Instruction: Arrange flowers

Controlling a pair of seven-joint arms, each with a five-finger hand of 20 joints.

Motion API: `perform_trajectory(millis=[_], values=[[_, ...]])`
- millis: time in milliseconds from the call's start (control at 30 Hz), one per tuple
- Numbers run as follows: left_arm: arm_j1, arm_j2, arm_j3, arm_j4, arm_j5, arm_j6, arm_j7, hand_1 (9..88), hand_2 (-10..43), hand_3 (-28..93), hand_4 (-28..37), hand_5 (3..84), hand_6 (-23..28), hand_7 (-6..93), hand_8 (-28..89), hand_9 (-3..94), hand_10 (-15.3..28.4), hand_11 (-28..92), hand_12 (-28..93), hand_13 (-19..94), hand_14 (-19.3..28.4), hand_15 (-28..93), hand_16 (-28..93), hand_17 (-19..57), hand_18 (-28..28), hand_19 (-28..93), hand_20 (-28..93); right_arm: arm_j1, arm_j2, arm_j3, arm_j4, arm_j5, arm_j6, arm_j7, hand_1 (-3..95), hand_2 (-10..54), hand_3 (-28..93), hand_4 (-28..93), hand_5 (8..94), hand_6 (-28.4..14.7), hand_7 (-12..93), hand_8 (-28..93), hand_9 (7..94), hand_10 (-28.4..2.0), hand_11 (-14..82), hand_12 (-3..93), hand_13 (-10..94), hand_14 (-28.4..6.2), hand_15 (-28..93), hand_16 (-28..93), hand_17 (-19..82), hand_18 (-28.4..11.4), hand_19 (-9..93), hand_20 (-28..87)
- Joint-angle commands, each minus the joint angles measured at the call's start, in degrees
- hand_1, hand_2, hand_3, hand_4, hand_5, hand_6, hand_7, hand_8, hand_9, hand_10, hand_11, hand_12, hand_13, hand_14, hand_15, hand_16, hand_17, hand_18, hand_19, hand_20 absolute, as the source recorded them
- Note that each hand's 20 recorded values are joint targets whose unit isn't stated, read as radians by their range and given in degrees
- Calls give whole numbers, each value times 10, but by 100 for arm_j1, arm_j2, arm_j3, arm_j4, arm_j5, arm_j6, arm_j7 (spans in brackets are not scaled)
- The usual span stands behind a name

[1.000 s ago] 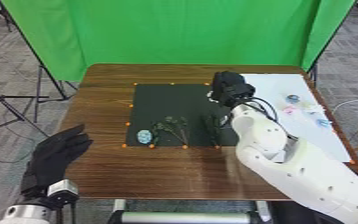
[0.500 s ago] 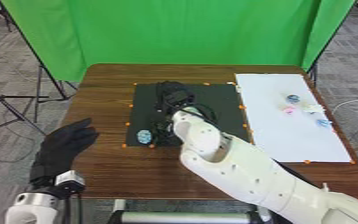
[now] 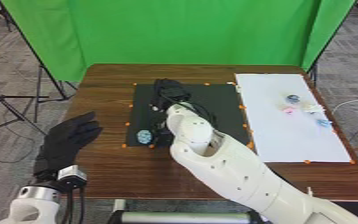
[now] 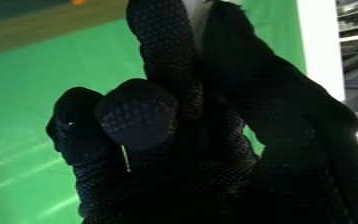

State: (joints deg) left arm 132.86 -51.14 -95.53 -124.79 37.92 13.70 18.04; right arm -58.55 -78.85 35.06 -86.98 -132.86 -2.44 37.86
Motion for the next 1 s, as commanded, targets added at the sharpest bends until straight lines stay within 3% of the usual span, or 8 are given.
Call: perform_trajectory(millis=[33, 133, 167, 433, 633, 700, 1000], values=[[-133, 56, -67, 27, 31, -73, -52, 268, 47, 825, -201, 439, 130, 203, -108, 385, 224, 400, 112, 250, 278, 646, -142, -97, 217, 604, 64, -309, -285, 211, -36, -251, -389, -164, 481, -64, 743, -283, 761, -30, 217, 49, 828, -108, 316, 257, 774, -54, 754, 217, 537, -167, 932, 415], [-187, 59, -35, 47, 47, -107, -73, 268, 47, 824, -202, 439, 129, 204, -108, 385, 224, 401, 112, 250, 278, 646, -142, -97, 217, 604, 64, -352, -305, 254, -168, -204, -461, 20, 461, -68, 741, -283, 753, -32, 215, 45, 819, -113, 330, 240, 771, -56, 757, 215, 536, -166, 932, 416], [-190, 70, -28, 52, 38, -97, -73, 268, 47, 825, -201, 439, 129, 204, -108, 385, 224, 401, 112, 250, 277, 646, -142, -97, 217, 604, 64, -214, -116, -185, -59, 82, -81, 161, 456, -66, 741, -283, 752, -32, 213, 43, 815, -115, 335, 230, 770, -56, 758, 215, 534, -166, 932, 416], [-253, 41, 2, 40, 78, -104, -158, 268, 47, 824, -202, 439, 129, 204, -108, 385, 224, 401, 113, 250, 277, 646, -142, -97, 217, 604, 64, -119, -208, -134, -7, 101, -112, 191, 413, -65, 741, -283, 741, -32, 203, 15, 799, -123, 349, 208, 760, -60, 761, 213, 524, -166, 932, 413], [-267, 75, 22, 79, 55, -133, -107, 269, 48, 823, -201, 439, 130, 203, -108, 385, 224, 401, 113, 251, 277, 646, -142, -97, 217, 604, 64, 3, -155, -314, -20, 136, 170, 262, 382, -72, 763, -283, 719, -36, 204, -107, 780, -129, 341, 195, 749, -64, 762, 211, 517, -166, 932, 408], [-284, 36, 9, 72, 93, -166, -167, 268, 48, 823, -201, 439, 130, 203, -108, 386, 224, 401, 113, 250, 277, 646, -142, -97, 217, 604, 64, -3, -192, -266, -5, 99, 83, 280, 375, -77, 761, -283, 712, -39, 202, -114, 774, -132, 333, 192, 746, -64, 762, 210, 514, -166, 932, 405], [-251, 57, 11, 72, 71, -145, -119, 269, 47, 824, -201, 439, 130, 202, -107, 385, 224, 402, 112, 251, 277, 646, -142, -97, 217, 604, 65, 23, -194, -288, -19, 146, 57, 265, 363, -92, 767, -283, 699, -46, 198, -113, 761, -136, 327, 189, 741, -66, 763, 203, 510, -165, 932, 395]])
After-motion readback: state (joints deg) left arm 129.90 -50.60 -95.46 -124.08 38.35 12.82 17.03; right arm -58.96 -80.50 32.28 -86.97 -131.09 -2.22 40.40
